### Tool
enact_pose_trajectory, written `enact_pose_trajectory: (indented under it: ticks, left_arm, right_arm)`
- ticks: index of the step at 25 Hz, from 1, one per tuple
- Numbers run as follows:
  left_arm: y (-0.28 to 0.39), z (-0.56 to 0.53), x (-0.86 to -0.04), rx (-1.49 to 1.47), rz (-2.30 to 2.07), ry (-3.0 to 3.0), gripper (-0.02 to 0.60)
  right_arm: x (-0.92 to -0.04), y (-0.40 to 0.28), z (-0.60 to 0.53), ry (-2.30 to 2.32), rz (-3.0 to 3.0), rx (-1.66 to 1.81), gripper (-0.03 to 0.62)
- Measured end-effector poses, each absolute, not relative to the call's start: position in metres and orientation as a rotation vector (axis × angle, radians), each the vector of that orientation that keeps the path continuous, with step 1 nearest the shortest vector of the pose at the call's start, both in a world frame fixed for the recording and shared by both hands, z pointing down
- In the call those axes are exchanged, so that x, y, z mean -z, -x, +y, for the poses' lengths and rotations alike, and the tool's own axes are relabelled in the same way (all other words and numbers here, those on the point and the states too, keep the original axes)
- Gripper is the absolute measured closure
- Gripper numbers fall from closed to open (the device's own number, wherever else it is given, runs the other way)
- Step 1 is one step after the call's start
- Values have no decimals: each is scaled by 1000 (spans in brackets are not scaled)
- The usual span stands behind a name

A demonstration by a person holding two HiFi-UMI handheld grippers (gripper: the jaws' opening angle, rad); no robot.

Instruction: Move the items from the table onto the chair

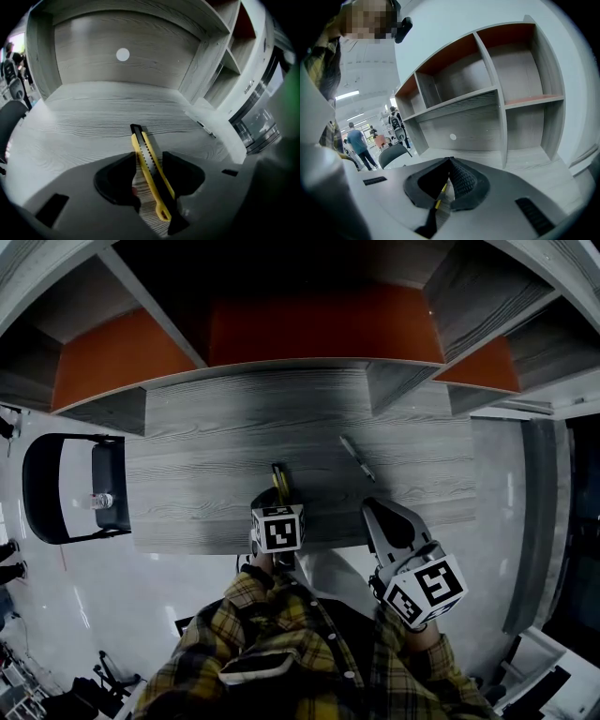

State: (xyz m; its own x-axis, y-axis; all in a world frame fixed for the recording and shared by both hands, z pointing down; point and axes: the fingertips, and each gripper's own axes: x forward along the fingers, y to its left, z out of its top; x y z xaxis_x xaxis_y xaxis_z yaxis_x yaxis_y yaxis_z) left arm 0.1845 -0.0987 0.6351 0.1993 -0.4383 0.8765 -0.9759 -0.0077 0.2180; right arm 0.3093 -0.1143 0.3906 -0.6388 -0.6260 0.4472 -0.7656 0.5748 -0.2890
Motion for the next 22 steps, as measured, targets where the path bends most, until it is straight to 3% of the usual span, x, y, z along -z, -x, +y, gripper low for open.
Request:
enact_pose_trajectory:
  ticks: [7,16,22]
  left_arm:
    - [-178,-98,-636,-744,-1384,-1566,454]
    - [-156,-98,-600,-597,-1406,-1579,460]
    - [-102,-90,-554,-475,-1556,-1543,460]
  right_arm:
    - [-392,-303,-112,-1122,-2521,-674,577]
    - [-384,-277,-109,-1006,-2588,-640,577]
    - [-374,-225,-111,-789,-2706,-625,576]
